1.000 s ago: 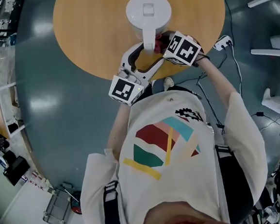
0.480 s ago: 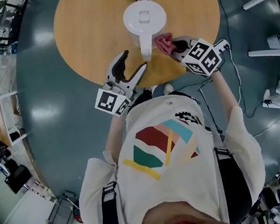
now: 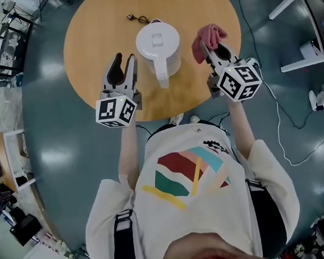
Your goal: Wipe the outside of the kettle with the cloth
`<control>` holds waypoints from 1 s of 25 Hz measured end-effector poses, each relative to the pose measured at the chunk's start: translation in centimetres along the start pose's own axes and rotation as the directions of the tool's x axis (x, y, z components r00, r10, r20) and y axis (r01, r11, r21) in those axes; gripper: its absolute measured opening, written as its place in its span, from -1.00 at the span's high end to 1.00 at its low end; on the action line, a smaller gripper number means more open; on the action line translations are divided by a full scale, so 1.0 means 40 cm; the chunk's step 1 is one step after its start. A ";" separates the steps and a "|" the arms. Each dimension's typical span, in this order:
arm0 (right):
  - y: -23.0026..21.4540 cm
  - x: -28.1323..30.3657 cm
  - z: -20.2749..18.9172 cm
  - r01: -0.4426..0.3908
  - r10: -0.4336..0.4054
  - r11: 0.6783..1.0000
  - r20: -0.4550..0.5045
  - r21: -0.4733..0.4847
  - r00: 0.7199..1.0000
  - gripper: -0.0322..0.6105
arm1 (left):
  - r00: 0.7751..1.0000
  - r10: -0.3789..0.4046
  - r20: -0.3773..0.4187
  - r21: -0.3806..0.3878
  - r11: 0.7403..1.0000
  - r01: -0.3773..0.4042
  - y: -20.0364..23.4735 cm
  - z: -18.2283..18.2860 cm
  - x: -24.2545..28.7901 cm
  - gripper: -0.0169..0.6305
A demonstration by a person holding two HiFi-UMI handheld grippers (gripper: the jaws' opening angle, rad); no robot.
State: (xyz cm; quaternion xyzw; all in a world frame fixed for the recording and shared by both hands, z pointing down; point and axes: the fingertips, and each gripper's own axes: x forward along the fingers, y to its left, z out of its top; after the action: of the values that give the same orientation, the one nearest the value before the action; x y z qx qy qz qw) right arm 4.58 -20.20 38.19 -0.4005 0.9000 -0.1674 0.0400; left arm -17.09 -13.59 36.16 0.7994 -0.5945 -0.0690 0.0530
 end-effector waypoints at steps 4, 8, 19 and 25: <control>0.029 -0.044 -0.040 0.018 -0.018 1.000 -0.008 0.009 1.000 0.76 | 0.997 0.059 -0.041 0.050 0.997 -0.057 -0.020 -0.025 -0.015 0.82; 0.021 -0.076 -0.068 0.038 -0.040 0.999 -0.043 -0.032 0.998 0.76 | 0.995 0.069 -0.070 0.024 0.997 -0.067 -0.040 -0.058 -0.018 0.82; 0.082 -0.023 -0.016 0.020 -0.022 0.994 -0.022 -0.109 1.000 0.76 | 0.997 0.061 -0.038 0.028 0.998 -0.060 0.015 0.006 -0.008 0.82; 0.074 -0.079 -0.068 0.008 -0.013 0.993 -0.036 -0.114 0.999 0.76 | 0.998 0.051 -0.043 0.027 0.998 -0.050 -0.034 -0.046 -0.031 0.82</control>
State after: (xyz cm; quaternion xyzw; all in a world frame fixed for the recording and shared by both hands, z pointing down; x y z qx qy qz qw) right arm 4.08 -15.32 39.56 -0.4037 0.9065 -0.1234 -0.0005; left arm -15.83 -11.98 37.80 0.7862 -0.6139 -0.0422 0.0572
